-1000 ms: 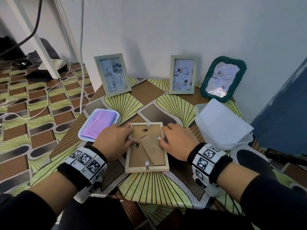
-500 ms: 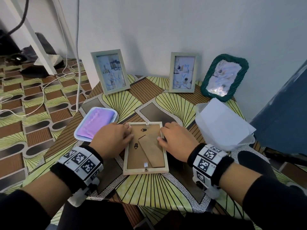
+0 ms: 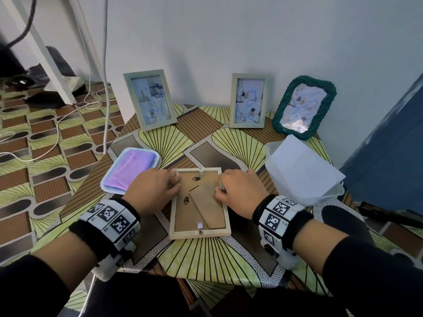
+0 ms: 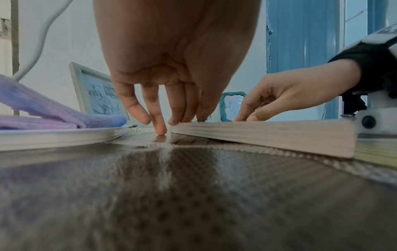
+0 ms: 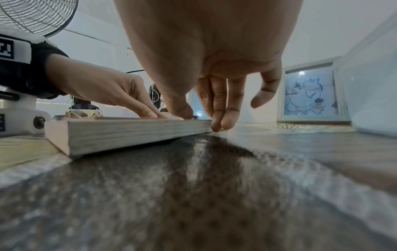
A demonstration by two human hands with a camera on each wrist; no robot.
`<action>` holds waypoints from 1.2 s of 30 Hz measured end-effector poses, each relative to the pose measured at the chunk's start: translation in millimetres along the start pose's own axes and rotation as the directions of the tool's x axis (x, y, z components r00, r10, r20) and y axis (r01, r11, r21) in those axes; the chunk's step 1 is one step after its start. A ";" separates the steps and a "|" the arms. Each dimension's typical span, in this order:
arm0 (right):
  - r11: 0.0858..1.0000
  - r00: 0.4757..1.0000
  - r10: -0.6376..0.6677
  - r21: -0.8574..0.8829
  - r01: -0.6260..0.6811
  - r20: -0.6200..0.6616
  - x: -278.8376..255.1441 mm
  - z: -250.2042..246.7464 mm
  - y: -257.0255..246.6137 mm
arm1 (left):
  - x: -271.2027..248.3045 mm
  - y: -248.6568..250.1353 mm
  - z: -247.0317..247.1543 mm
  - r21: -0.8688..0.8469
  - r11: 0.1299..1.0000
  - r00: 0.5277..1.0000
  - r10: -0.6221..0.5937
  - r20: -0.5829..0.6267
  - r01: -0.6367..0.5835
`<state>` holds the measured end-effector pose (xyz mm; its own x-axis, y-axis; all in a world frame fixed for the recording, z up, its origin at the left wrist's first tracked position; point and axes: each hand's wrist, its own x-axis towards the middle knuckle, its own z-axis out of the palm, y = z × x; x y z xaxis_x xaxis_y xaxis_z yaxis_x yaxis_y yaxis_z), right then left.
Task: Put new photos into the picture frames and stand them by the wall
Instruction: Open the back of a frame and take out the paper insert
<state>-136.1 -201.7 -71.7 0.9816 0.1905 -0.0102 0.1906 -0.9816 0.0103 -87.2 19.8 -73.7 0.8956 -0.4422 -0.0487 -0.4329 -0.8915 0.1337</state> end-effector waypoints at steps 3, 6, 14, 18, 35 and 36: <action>0.999 0.999 0.033 0.029 -0.033 -0.003 2.1 -0.8 -2.3 | -0.4 -0.6 0.6 -0.022 1.000 1.000 -0.015 0.001 0.015; 0.997 0.998 0.062 0.054 -0.061 -0.007 7.3 -2.4 -4.4 | 0.3 -0.2 -0.4 -0.030 0.999 1.000 -0.024 0.008 0.024; 0.987 0.995 0.087 0.137 -0.080 -0.047 10.2 2.3 -0.7 | -0.2 -1.5 2.7 0.053 0.998 0.999 -0.019 0.030 0.017; 0.980 0.994 0.097 0.178 -0.086 -0.056 9.0 3.9 1.8 | -4.2 -0.8 -1.7 -0.050 0.998 0.999 -0.026 0.042 0.028; 0.986 0.984 -0.062 0.166 0.034 0.166 15.7 12.7 13.2 | -115.7 9.9 -11.9 0.123 0.882 0.866 0.406 0.291 -0.455; 0.990 0.982 -0.059 0.138 0.034 0.180 16.0 12.5 13.0 | -118.4 8.7 -9.9 0.137 0.883 0.870 0.396 0.295 -0.449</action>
<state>-118.0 -211.6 -84.2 0.9513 0.2427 -0.1903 0.2211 -0.9668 -0.1279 -196.0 65.4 -57.0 0.5770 -0.7667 -0.2814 -0.7982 -0.6023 0.0043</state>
